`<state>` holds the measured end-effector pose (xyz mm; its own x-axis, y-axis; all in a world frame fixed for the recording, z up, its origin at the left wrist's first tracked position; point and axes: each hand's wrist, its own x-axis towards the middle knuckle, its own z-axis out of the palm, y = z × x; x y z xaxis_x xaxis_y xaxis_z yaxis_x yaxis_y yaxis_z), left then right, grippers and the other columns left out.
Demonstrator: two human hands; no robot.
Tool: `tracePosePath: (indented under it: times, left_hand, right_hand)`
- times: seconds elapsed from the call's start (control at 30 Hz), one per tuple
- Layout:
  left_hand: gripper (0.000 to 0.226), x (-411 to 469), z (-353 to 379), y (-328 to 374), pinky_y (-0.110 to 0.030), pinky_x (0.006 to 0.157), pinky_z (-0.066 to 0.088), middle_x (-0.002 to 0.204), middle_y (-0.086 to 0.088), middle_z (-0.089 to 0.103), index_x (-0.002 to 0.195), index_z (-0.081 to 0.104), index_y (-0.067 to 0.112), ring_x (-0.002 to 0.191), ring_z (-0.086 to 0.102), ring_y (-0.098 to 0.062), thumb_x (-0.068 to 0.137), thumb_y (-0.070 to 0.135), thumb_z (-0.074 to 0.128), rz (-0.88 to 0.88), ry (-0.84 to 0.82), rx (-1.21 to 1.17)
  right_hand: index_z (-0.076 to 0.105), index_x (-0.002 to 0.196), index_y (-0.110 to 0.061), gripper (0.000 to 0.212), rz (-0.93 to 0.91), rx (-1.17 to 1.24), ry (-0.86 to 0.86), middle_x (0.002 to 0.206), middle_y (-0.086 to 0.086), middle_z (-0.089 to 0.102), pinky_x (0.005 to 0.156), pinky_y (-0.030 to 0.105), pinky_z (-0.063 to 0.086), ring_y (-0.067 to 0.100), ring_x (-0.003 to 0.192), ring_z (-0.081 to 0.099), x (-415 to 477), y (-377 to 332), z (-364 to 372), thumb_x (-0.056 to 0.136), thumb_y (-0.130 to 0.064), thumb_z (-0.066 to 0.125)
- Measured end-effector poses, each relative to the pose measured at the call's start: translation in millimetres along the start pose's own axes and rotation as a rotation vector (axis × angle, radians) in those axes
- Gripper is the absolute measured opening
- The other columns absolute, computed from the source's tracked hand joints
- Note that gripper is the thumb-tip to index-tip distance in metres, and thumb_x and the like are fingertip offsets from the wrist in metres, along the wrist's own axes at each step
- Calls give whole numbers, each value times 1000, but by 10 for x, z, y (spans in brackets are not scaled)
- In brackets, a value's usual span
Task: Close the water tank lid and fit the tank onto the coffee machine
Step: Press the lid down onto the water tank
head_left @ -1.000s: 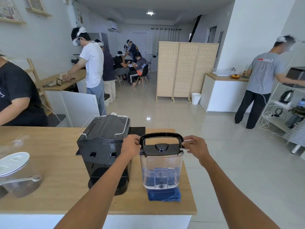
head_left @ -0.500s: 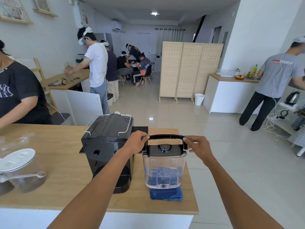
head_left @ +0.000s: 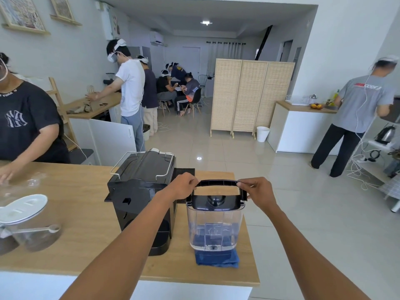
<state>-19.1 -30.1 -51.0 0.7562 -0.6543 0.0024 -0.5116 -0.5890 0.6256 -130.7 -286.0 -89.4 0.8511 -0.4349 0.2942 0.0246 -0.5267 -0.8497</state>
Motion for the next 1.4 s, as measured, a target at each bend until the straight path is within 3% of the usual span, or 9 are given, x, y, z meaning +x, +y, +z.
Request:
tracePosePath:
  times: [0.2,0.37,0.47,0.53,0.67,0.9,1.03,1.2,1.4]
  left_hand:
    - [36,69,-178,19,-15,55,34,57,-2,28,71,50,10,52,30,-15,103,27,44,3,-150,40]
    - [35,122,-270,30,-31,70,41,62,-4,37,72,51,9,59,38,-18,100,31,50,-54,-246,19]
    - [34,127,-295,9,-39,93,53,96,-13,69,95,71,4,89,64,-30,99,32,53,-78,-280,17]
    - [34,121,-299,9,-36,96,52,118,-8,70,117,71,8,108,64,-29,99,32,54,-76,-277,3]
    - [34,75,-292,22,-26,89,47,127,-1,67,124,68,12,105,61,-13,97,30,57,-32,-264,-12]
    - [29,-134,-196,70,-26,90,48,114,-4,71,119,69,7,94,60,-9,96,21,60,129,-157,89]
    - [29,-365,39,18,-28,87,47,104,3,60,121,67,13,98,59,-15,95,25,60,193,60,217]
    - [36,-575,399,-157,-31,98,46,122,2,57,131,59,19,112,51,-13,96,28,57,231,241,280]
    - [38,-636,577,-226,-32,110,37,147,2,45,135,57,24,130,47,-17,97,25,56,164,271,173]
  right_hand:
    - [80,84,-41,20,6,50,-17,81,-10,80,73,47,63,14,80,75,-57,-61,-41,83,-21,79]
    - [82,93,-32,11,18,26,-71,85,-6,80,66,40,64,17,84,74,-83,-112,-106,84,-26,79]
    - [81,99,-28,14,74,-32,-163,90,-4,78,63,32,63,14,90,72,-68,-149,-166,86,-33,76]
    - [80,106,-24,25,111,-45,-251,101,-6,77,63,25,59,11,97,70,-60,-174,-198,89,-39,71]
    - [80,107,-21,36,148,-64,-337,117,-6,72,63,18,54,13,107,65,-58,-191,-209,93,-48,62]
    - [79,111,-21,29,76,-219,-457,107,-12,76,70,20,55,8,98,69,-22,-271,-275,93,-39,67]
    - [80,103,-22,19,-110,-313,-354,94,-5,75,77,17,48,11,90,69,-144,-174,-239,87,-31,75]
    - [79,107,-20,25,-228,-347,-210,96,-4,68,80,25,49,8,88,63,-415,34,-123,82,-24,81]
    - [73,122,-23,35,-227,-409,-121,118,-5,66,81,31,59,14,97,64,-603,177,-13,88,-32,73]
